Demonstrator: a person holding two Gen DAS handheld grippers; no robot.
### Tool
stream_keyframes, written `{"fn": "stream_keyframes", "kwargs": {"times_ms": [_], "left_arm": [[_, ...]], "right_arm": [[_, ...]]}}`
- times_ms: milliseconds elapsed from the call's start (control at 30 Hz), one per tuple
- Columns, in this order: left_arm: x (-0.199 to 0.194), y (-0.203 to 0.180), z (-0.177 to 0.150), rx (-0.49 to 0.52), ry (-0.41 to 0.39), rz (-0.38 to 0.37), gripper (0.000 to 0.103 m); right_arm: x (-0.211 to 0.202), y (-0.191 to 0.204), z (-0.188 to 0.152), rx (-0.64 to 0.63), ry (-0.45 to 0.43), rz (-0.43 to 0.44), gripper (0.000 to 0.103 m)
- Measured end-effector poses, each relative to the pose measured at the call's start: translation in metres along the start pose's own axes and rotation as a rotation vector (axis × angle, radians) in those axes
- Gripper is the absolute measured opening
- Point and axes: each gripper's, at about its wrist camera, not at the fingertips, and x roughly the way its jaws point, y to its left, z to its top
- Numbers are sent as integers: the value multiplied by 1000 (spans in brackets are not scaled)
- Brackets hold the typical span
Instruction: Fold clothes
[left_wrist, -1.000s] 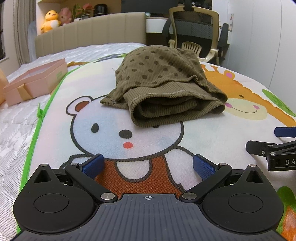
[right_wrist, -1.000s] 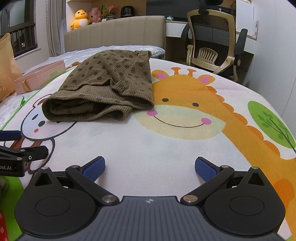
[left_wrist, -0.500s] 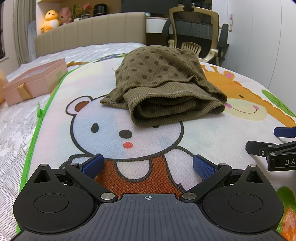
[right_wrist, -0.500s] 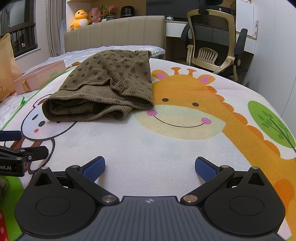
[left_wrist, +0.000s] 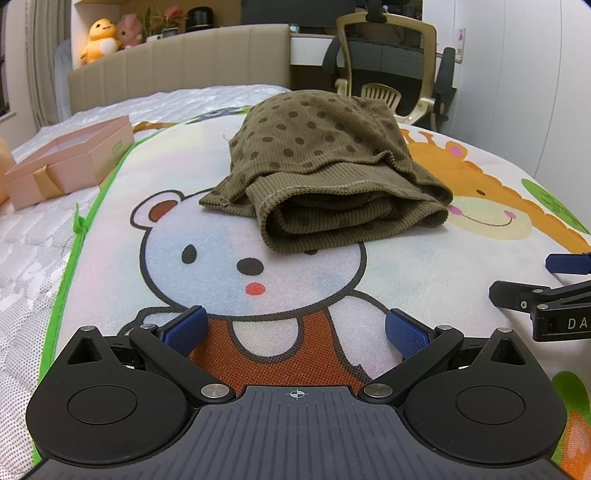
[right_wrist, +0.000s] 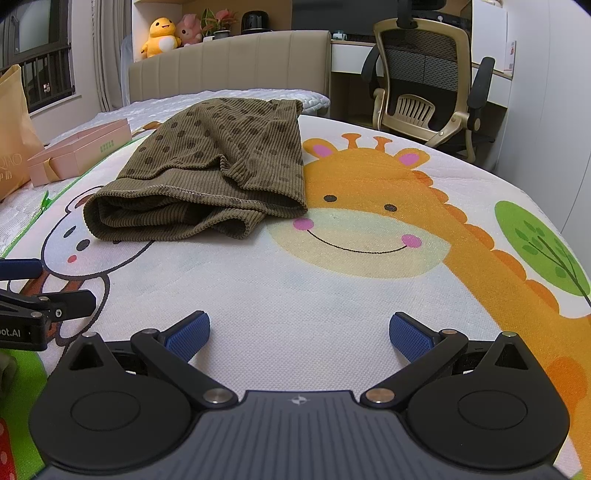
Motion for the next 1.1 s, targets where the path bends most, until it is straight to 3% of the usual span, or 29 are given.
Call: {"fn": "stream_keyframes", "kwargs": {"times_ms": [1100], "left_arm": [[1, 0, 0, 10, 7, 1, 103]], "right_arm": [[1, -2, 1, -4, 0, 4, 103]]}}
